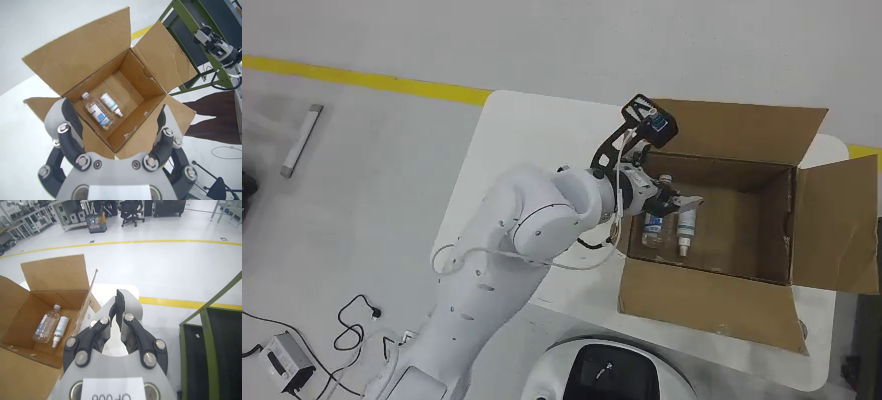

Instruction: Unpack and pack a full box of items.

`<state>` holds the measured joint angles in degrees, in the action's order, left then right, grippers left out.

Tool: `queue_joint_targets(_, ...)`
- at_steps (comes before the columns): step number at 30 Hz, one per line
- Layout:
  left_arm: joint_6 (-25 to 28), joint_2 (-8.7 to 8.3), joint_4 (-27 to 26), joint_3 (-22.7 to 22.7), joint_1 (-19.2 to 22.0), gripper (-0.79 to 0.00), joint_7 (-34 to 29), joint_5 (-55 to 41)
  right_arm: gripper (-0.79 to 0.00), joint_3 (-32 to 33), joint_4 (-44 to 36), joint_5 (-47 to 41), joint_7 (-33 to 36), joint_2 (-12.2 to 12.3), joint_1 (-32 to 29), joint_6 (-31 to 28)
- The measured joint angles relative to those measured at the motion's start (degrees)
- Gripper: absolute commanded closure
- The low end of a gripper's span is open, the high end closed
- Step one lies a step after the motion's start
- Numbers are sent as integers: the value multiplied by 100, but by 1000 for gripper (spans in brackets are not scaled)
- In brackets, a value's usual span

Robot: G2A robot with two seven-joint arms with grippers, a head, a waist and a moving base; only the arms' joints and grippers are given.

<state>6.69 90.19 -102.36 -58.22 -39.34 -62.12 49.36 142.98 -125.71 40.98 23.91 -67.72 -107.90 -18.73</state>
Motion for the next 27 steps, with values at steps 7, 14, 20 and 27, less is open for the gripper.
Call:
queue_joint_targets(7,-83,-94,-351,-263,-362,-785,15,100,0,161,131,792,837,64,-415,-717)
queue_joint_targets(14,-14,-121,-402,-316,-443,-785,16,80,0,-82,261,1632,1227,102,-763,-1388)
queue_joint_targets(20,-14,-121,-402,-315,-443,-785,16,81,0,-87,266,1668,1223,103,-770,-1399)
queue_joint_targets(27,-14,-121,-402,-315,-443,-785,16,81,0,-87,266,1669,1223,103,-770,-1399)
